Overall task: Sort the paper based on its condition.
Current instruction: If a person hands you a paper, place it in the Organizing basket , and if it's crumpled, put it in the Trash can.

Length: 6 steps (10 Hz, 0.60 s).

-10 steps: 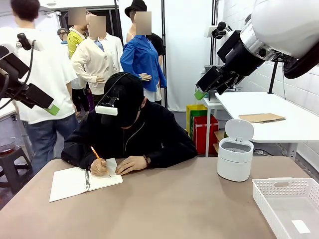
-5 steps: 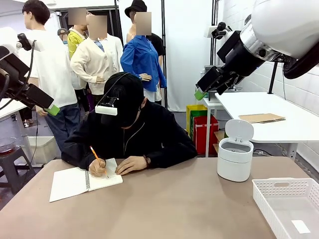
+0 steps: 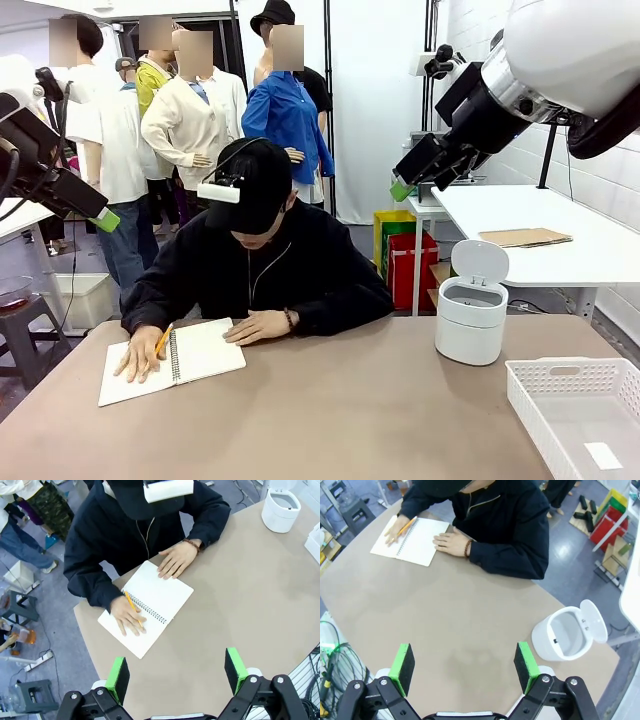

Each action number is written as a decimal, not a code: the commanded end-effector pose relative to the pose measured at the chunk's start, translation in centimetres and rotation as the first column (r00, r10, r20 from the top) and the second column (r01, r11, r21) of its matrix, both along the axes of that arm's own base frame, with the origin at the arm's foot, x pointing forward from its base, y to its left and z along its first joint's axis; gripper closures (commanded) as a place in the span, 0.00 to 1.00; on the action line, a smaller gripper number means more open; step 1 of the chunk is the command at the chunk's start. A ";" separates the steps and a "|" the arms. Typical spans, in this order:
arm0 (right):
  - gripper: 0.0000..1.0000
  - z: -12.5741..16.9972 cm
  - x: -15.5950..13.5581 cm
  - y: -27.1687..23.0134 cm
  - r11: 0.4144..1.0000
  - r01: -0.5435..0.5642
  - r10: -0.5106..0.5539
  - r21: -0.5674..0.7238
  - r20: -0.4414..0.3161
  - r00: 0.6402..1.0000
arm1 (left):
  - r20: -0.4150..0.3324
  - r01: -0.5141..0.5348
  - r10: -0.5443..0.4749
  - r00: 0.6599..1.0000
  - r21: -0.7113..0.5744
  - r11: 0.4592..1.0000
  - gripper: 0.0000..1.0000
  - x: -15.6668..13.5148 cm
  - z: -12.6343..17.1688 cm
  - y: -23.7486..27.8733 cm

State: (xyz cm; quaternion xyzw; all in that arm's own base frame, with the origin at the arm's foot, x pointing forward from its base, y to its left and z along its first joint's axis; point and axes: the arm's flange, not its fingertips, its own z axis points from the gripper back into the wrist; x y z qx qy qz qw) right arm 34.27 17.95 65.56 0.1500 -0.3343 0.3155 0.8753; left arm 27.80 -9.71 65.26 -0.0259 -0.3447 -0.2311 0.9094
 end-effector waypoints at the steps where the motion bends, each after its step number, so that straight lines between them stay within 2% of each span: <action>1: 0.00 0.0 -0.1 0.0 1.000 0.002 -0.002 0.001 -0.001 1.000 | 0.002 0.001 -0.001 1.000 -0.001 1.000 0.00 0.0 0.1 0.0; 6: 0.00 0.0 -0.1 0.0 1.000 0.002 -0.002 0.001 -0.001 1.000 | 0.002 0.001 -0.001 1.000 -0.001 1.000 0.00 0.0 0.1 0.0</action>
